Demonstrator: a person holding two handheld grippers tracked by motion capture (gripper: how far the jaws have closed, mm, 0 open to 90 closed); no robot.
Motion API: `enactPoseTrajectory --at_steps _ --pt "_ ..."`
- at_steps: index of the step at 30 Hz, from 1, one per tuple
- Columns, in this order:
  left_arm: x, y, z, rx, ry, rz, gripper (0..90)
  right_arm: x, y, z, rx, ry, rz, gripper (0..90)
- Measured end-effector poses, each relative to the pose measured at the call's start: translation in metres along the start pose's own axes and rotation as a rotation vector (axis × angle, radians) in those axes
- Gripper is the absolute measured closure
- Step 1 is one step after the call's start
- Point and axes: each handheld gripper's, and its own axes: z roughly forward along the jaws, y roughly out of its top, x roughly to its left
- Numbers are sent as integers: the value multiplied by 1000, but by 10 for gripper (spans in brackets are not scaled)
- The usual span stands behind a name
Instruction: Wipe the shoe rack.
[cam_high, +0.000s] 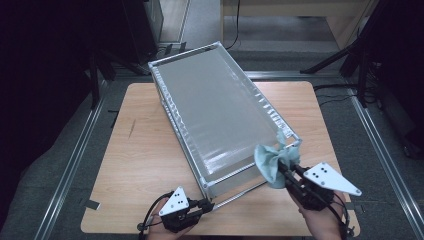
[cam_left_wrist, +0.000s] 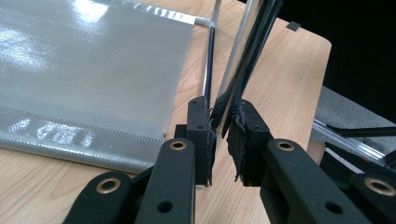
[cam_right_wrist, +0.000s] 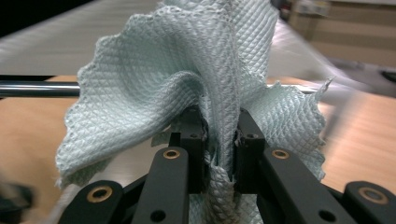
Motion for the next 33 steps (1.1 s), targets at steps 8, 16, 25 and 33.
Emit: enactPoseTrajectory --at_steps 8,16,25,33 --pt "0 0 0 2 -4 -4 788 -31 -32 9 123 -136 31 784" --pt "1 0 0 4 -12 -2 788 -50 -77 47 282 -140 134 772" --pt "1 0 0 8 -20 -4 787 -45 -92 62 393 -197 116 657" --pt "2 0 0 11 -24 -3 786 -46 -97 70 416 -220 119 496"
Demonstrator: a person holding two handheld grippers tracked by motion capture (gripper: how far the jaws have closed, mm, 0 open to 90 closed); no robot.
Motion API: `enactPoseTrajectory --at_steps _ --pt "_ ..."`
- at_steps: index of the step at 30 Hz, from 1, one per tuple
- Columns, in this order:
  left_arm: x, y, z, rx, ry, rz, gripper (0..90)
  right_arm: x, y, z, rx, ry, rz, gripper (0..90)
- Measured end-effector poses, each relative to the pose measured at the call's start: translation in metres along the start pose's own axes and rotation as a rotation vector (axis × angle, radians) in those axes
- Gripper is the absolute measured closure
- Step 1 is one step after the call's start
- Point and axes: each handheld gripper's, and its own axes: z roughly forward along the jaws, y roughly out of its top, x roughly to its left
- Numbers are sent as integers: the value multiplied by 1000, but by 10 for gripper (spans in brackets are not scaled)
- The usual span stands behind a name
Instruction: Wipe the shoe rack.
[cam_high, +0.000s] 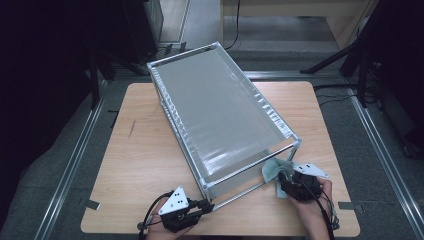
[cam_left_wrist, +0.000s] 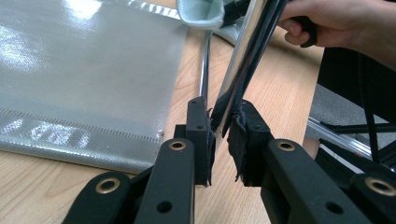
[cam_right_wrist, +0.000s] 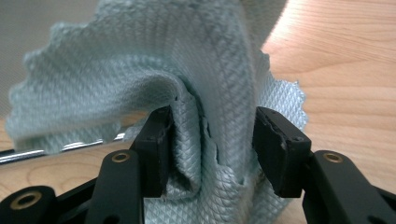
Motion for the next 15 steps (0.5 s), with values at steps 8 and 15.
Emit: enactPoseTrajectory --at_steps 8,15 --pt "-1 0 1 10 -19 9 787 2 7 -2 -88 -18 3 541" --pt "-1 0 2 14 -22 14 787 4 29 -29 -218 -6 7 625"
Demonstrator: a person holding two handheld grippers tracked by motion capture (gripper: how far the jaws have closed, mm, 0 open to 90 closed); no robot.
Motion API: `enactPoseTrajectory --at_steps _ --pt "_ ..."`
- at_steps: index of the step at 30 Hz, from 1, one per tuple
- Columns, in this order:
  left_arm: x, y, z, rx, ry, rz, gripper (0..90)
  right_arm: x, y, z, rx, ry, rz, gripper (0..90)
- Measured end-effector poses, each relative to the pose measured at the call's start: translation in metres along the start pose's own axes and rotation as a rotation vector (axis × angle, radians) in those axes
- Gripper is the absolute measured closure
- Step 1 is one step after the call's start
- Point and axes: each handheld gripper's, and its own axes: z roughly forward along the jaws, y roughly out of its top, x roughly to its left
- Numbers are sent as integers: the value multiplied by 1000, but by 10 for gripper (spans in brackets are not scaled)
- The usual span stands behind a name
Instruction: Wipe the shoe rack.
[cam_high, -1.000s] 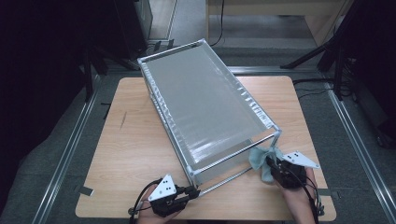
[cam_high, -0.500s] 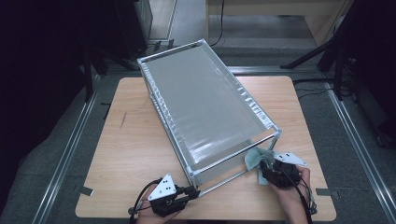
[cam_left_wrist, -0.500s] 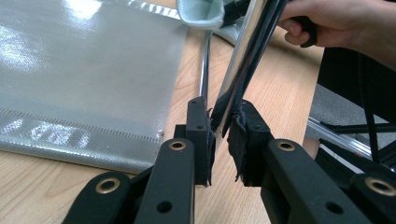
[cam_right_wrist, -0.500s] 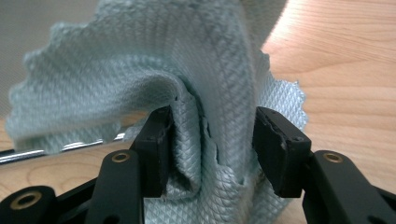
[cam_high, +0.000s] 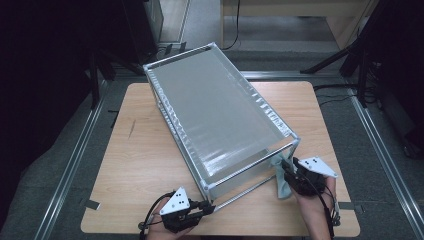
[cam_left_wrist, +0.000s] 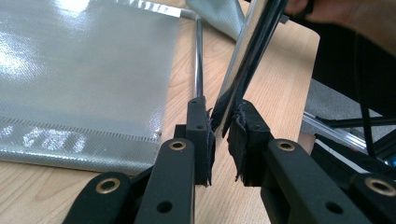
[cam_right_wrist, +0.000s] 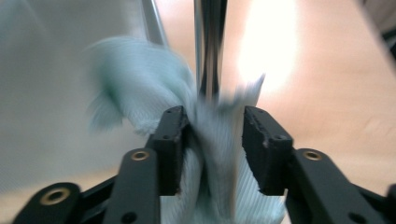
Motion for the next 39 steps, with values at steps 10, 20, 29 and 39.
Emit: enactPoseTrajectory --at_steps 10,20,29,39 --pt "0 -1 0 1 0 -4 786 2 21 -9 -17 29 -22 519" --pt "0 -1 1 5 1 -4 786 -7 -25 16 177 58 18 344" --pt "0 0 1 10 0 -4 785 -3 -29 26 140 48 24 654" --pt "1 -1 1 13 -2 -3 785 0 2 6 11 45 37 747"
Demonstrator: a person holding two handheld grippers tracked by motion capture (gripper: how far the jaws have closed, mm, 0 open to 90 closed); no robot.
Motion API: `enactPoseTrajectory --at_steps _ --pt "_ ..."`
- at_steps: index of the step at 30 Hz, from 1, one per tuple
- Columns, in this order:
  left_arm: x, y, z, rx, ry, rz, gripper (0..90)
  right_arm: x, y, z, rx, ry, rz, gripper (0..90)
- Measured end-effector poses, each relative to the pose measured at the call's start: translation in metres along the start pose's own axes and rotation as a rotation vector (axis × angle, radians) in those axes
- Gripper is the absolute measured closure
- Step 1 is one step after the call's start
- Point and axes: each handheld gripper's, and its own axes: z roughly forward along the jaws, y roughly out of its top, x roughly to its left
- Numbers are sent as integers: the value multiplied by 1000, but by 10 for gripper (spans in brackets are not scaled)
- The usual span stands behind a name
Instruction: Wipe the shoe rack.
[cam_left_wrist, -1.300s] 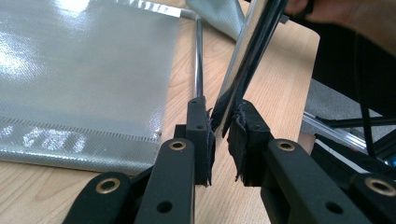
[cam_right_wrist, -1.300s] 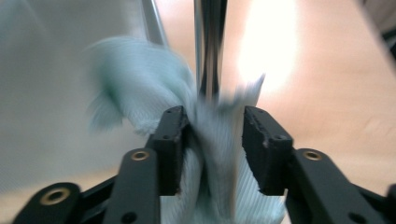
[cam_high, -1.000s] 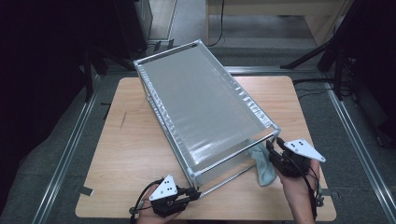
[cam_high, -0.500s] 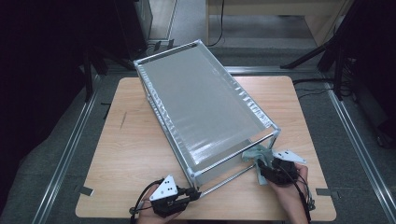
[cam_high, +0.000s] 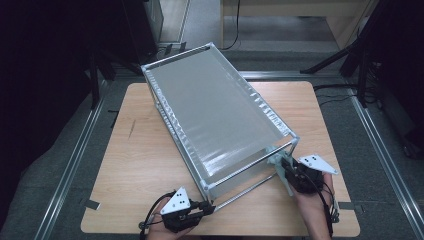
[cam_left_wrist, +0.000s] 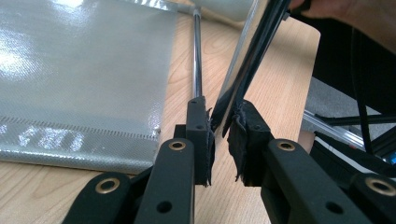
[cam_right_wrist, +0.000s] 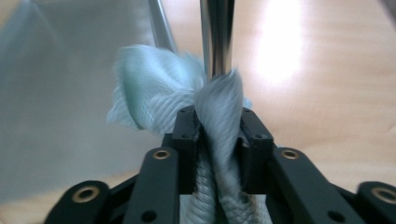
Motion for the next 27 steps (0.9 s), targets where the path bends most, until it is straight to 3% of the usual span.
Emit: enactPoseTrajectory --at_steps 5,9,17,23,27 --pt "0 0 0 0 -2 -5 785 3 21 -15 -83 3 -9 772" --pt "0 -1 0 0 -3 -5 784 3 19 -14 -77 -1 -21 749" --pt "0 0 0 2 0 -4 784 -9 -24 22 108 -12 -30 632" --pt "0 0 0 5 -2 -1 784 -13 -36 20 215 15 -19 462" --pt "0 0 0 7 0 -1 785 -14 -41 18 218 46 -18 444"
